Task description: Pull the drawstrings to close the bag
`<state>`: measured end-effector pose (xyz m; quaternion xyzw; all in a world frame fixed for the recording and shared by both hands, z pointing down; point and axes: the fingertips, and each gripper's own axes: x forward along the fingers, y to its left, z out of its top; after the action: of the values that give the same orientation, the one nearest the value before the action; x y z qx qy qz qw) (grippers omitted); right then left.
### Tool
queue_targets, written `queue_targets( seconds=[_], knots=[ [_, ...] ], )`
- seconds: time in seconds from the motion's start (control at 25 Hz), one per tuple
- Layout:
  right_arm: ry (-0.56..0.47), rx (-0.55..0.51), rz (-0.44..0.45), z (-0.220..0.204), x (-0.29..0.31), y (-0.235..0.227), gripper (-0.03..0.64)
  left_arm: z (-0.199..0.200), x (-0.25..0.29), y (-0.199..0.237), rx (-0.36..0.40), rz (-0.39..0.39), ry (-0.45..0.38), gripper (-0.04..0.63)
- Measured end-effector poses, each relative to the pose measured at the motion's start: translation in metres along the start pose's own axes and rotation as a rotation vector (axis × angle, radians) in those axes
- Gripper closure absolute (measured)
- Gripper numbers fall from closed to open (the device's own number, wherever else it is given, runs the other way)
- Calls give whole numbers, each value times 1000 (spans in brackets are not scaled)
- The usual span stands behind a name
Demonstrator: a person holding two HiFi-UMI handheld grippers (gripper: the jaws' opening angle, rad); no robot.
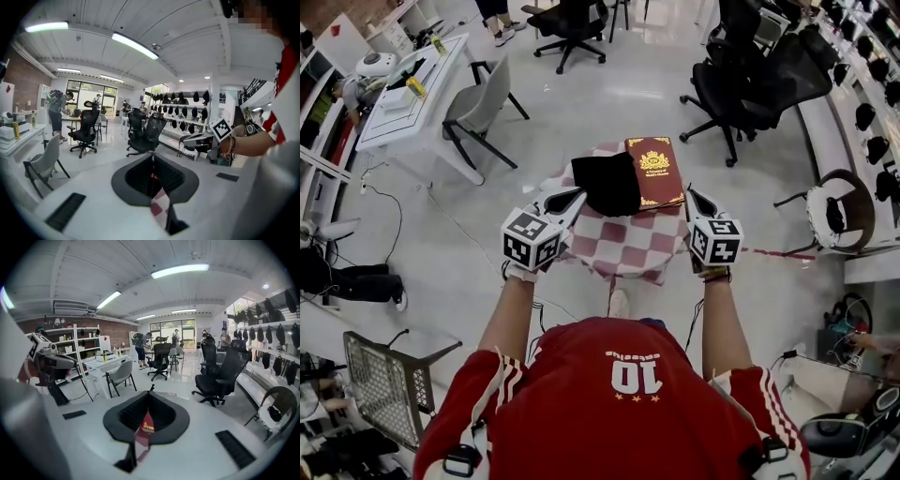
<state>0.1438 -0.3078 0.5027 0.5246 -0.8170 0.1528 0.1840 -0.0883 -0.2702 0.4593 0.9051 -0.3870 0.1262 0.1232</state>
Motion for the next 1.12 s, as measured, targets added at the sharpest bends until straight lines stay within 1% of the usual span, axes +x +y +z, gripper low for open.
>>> queue_targets(
  seconds=[0.08, 0.2, 0.36, 0.48, 0.6, 0.64, 0.72, 0.76, 0.8, 0.84, 0.88, 1.12],
  knots=[
    [19, -3, 9, -10, -5, 1, 598, -8, 4, -14, 4, -35, 10, 574],
    [40, -2, 19, -24, -8, 3, 598, -22, 9, -22, 6, -37, 29, 574],
    [72, 9, 37, -41, -11, 7, 598, -39, 11, -29, -36, -50, 37, 574],
    [89, -4, 43, -52, -12, 12, 598, -52, 10, -32, -38, -30, 45, 572],
    [100, -22, 19, -64, -10, 14, 597, -68, 9, -31, -38, 1, 63, 571],
    [103, -24, 14, -67, -10, 15, 597, -74, 8, -31, -41, 4, 72, 556],
    [108, -28, 8, -73, -12, 18, 597, -83, 5, -31, -46, 12, 90, 504],
    [108, -30, 6, -74, -13, 19, 595, -85, 3, -31, -47, 17, 95, 482],
    [108, -33, 5, -75, -14, 19, 594, -86, 1, -30, -48, 20, 96, 480],
    [107, -36, 8, -74, -15, 20, 564, -85, 0, -30, -50, 21, 93, 480],
    [106, -40, 12, -74, -15, 21, 517, -84, -1, -30, -50, 22, 88, 479],
    [81, -53, 7, -62, -20, 25, 511, -69, -11, -30, -50, 31, 41, 480]
  ],
)
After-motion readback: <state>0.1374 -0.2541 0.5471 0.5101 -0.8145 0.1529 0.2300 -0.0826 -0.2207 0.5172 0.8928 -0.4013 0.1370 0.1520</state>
